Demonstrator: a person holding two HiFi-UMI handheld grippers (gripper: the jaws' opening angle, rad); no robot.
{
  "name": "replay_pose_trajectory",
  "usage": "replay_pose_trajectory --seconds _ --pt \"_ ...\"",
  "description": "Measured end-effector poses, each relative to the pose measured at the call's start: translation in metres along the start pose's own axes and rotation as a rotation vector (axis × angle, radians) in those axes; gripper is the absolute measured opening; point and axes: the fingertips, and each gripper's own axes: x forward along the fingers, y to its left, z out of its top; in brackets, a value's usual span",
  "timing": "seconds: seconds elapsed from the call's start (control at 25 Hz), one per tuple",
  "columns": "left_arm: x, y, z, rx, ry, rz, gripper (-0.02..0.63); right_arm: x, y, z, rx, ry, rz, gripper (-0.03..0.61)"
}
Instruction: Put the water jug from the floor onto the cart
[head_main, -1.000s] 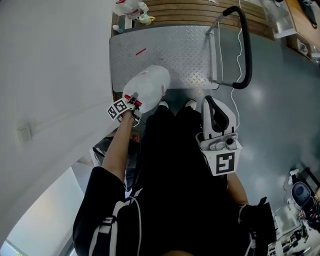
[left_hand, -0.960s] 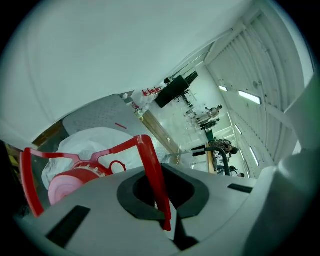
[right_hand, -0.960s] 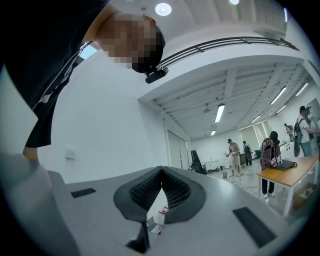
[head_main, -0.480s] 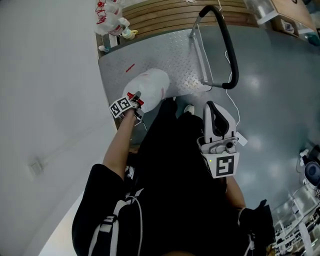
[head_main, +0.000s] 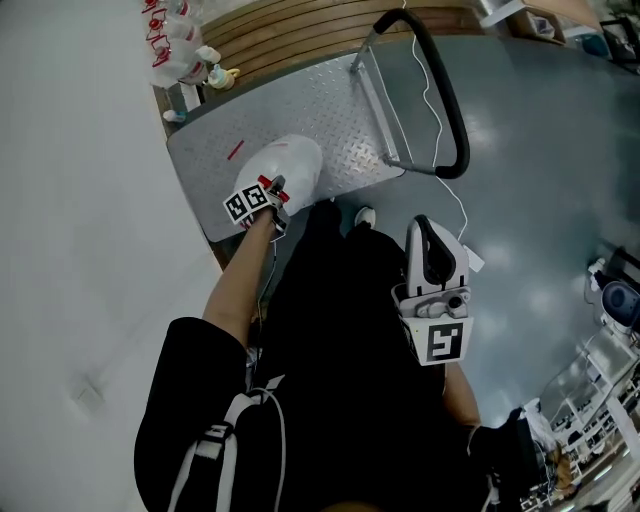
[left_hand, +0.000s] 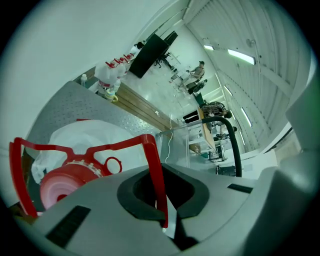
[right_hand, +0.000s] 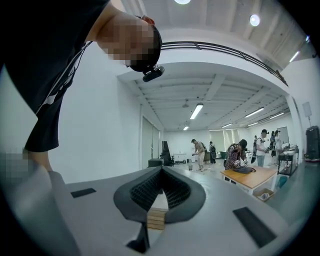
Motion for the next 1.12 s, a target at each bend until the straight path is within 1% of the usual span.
replay_pose_trajectory --seconds 0.12,0.28,0.4,0.64,0.8,0.88,1.0,1.04,1.12 --pt "0.022 -0.011 0.008 -0.003 0.013 -0.039 0.017 0.002 -0.001 -0.007 -0.013 0.018 -0.041 0.014" --pt "0.046 -0.025 0.012 0.022 0.068 -0.068 0.017 0.007 0.000 -0.010 -0.031 0.043 -0.090 0.014" --pt "0.058 -0.032 0.019 0.006 0.080 -0.089 0.017 0.008 -0.003 -0.013 -0.051 0.070 -0.125 0.014" --pt "0.074 -0.034 0.020 0.009 0.114 -0.079 0.017 -0.001 -0.016 -0.019 -0.019 0.088 -0.186 0.014" --pt "0.081 -0.038 0.020 0.005 0.135 -0.099 0.018 0.003 -0.013 -0.017 -0.056 0.094 -0.194 0.014" --pt "0.084 -0.039 0.021 -0.026 0.141 -0.114 0.018 0.004 -0.012 -0.019 -0.059 0.093 -0.196 0.014" --pt "0.086 -0.043 0.022 -0.124 0.141 -0.153 0.021 0.001 -0.011 -0.019 -0.037 0.086 -0.196 0.014" --pt "0.085 -0.044 0.023 -0.149 0.142 -0.163 0.044 0.001 -0.011 -0.017 -0.028 0.078 -0.193 0.014" --pt "0.084 -0.048 0.024 -0.167 0.143 -0.173 0.102 0.000 -0.016 -0.014 -0.017 0.072 -0.193 0.014"
